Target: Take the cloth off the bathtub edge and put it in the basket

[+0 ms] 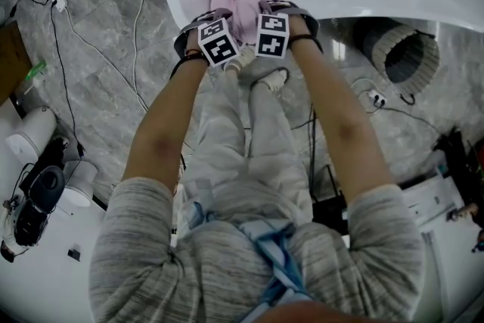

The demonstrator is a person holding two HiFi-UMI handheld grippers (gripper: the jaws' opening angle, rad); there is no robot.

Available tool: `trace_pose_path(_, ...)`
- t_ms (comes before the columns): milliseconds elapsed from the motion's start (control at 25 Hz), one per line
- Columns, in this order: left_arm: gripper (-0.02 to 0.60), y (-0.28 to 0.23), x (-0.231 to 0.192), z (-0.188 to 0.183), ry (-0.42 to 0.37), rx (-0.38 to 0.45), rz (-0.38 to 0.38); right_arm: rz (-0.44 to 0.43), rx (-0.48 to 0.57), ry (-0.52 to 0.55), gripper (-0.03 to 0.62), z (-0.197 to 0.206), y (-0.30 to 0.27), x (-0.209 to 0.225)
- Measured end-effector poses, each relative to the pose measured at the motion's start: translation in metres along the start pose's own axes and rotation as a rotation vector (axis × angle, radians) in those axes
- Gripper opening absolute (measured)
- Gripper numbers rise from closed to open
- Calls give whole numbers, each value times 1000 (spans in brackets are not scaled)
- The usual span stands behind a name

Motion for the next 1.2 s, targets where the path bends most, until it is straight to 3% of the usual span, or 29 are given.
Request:
trace_pose_path(320,362,5,4,-16,8,73,26,15,36,15,258,-9,10,-5)
trace_pose_path(640,362,11,9,-22,10,92,30,48,30,29,233,-13,21,-9)
trace_pose_path(920,325,28,16,-29,-23,116,4,102,52,6,196,-20,40,-16)
trace_pose_path(1200,226,61,28,-43,4,178,1,157,133,-134,61,-26,76,-23)
Point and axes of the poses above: the fingertips, and each gripper's own axes: y backward along the fingers, x to its right, z out of its underside, the point moved 4 cm from there along y, backward along the fingers, and after that the axes turned 1 degree about -z, right-handed, at the moved point
